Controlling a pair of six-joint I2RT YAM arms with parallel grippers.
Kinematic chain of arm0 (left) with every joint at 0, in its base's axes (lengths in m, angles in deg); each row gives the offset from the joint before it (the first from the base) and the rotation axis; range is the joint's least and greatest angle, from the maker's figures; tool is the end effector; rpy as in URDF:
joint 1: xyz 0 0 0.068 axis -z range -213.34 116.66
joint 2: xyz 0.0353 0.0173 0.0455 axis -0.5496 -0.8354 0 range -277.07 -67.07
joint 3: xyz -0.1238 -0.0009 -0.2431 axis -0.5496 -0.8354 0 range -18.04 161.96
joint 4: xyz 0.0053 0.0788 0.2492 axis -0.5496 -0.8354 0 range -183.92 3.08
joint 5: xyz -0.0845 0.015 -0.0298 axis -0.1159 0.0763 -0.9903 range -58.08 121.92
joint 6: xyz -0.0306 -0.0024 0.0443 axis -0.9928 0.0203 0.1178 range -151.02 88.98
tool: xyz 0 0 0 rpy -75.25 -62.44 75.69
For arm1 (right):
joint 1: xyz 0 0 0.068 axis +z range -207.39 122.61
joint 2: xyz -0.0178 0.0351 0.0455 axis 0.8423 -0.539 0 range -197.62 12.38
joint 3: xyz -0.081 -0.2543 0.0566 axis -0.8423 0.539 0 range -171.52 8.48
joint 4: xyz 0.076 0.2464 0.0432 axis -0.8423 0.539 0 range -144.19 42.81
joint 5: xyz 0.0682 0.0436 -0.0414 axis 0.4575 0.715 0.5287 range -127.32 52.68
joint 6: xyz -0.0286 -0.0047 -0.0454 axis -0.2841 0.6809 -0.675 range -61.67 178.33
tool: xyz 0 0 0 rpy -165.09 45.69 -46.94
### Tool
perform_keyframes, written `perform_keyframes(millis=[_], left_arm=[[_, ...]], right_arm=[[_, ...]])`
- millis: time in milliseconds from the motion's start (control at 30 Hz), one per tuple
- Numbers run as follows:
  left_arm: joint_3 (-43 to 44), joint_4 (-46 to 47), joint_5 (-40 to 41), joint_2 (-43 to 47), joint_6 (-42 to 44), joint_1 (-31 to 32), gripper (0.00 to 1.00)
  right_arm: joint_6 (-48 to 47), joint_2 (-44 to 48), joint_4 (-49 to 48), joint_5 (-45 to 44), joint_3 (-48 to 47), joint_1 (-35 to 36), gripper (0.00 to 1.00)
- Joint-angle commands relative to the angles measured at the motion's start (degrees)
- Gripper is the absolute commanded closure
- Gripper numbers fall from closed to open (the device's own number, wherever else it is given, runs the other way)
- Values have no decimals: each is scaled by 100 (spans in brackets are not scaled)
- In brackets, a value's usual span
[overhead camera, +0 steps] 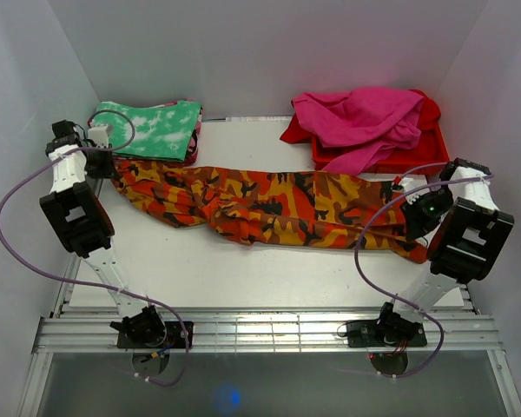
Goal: Fold and stack the trousers
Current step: Flatten the trousers out
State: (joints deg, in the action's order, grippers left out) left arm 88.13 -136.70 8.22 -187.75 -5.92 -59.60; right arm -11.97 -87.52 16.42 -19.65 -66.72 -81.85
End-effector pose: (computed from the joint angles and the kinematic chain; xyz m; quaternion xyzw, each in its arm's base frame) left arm 0.4127 0.1875 0.2412 0.0360 0.9546 -0.0861 0.2829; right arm 0.2803 -0.1158 0.2183 -0.3778 0.9119 0.1376 0.0820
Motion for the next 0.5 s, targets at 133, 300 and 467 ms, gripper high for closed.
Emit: perform_keyframes(millis=[133, 300, 467], left_arm=[[-421, 373, 464, 466, 636, 33, 92], [-886, 285, 26, 966, 592, 33, 38], [-1212, 39, -1336, 1862, 908, 42, 2]], right_arm=[[875, -21, -416, 95, -696, 337, 28], [765, 874, -452, 474, -567, 425, 25], [-104, 2262, -170, 212, 791, 829, 37]])
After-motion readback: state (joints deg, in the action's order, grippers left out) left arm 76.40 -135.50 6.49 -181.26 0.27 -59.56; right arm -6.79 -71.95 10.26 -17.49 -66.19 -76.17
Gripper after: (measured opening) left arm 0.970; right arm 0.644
